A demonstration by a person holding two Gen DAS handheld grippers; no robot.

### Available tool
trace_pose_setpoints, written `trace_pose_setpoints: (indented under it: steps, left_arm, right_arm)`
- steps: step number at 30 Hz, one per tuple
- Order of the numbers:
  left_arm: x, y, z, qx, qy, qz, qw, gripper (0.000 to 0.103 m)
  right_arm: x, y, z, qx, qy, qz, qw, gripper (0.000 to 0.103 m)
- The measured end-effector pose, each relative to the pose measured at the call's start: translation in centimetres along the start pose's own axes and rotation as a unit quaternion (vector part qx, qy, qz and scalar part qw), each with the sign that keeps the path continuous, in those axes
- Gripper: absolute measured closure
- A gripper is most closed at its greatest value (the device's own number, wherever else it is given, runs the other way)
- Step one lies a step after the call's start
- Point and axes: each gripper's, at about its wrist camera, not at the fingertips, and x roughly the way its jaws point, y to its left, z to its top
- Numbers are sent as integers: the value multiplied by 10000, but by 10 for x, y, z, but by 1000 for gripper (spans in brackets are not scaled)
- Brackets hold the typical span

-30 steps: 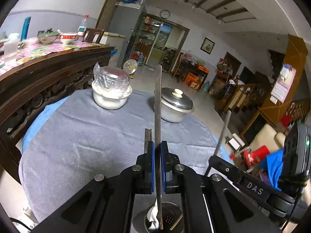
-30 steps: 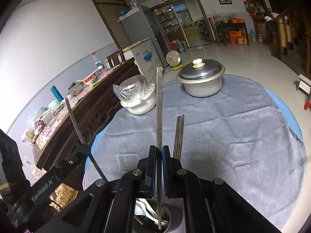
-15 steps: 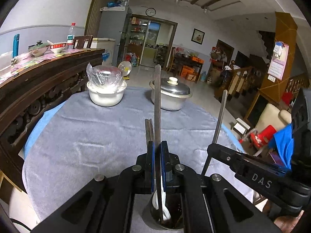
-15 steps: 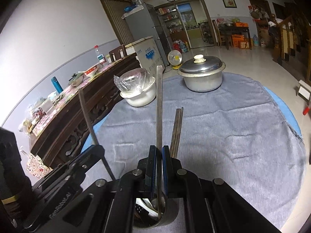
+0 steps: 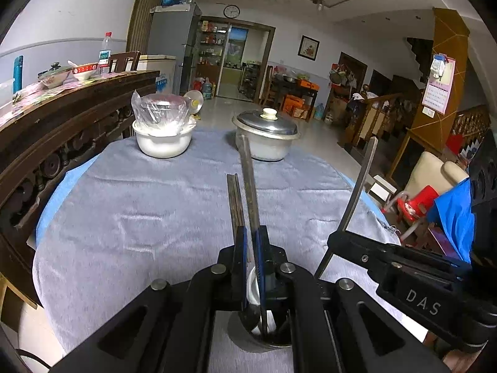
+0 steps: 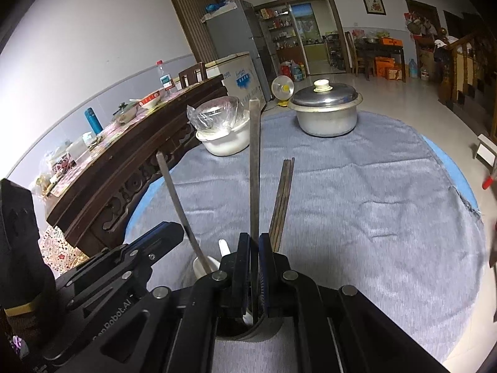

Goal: Organize utensils
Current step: 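Open both tools and withdraw them from the cup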

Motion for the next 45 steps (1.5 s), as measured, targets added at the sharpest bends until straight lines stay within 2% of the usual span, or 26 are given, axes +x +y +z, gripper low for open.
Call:
trace_pose_setpoints:
  steps: [7, 8, 10, 11, 12, 14, 18, 19, 21, 24, 30, 37, 45]
  left_arm:
    - [-8, 8, 3, -176, 1, 8, 9998, 96]
    - [-9, 10, 3, -207, 5, 18, 9998, 93]
    - [-12, 15, 4, -319, 16, 22, 9995, 81]
    - [-14, 18, 5, -384, 6, 21, 9993, 69]
    - [-17, 21, 6, -454, -40, 53, 9989, 56]
    - [-24, 28, 9, -564, -151, 122, 9982, 45]
    - [-28, 43, 16, -725, -147, 211, 9970, 38]
    - [-29, 48, 18, -781, -124, 252, 9965, 37]
    - [-27, 56, 19, -869, -49, 381, 9955, 33]
    - [-20, 70, 18, -1015, 107, 610, 9929, 29]
    - [7, 94, 7, -1151, 801, 1038, 9847, 29]
    - [24, 102, -2, -1133, 1084, 1199, 9803, 28]
    - [45, 110, -4, -1135, 1309, 1236, 9771, 28]
  right_arm:
    - [3, -3, -4, 18, 146, 49, 9999, 95]
    - [3, -3, -5, 23, 168, 57, 9998, 95]
    - [2, -4, -6, 45, 190, 53, 9998, 95]
    - [2, -5, -7, 54, 200, 52, 9998, 95]
    - [1, -6, -8, 71, 210, 55, 9997, 92]
    - [-3, -7, -8, 119, 184, 75, 9997, 79]
    - [-18, -14, -6, 245, 2, 100, 9997, 48]
    - [-22, -17, -5, 284, -58, 91, 9995, 42]
    - [-27, -24, -4, 367, -122, 57, 9992, 38]
    - [-28, -38, -4, 531, -127, -14, 9985, 28]
    - [-8, -69, -10, 916, 254, -118, 9954, 27]
    - [12, -90, -21, 1207, 618, -154, 9906, 27]
    - [35, -103, -19, 1290, 906, -168, 9874, 27]
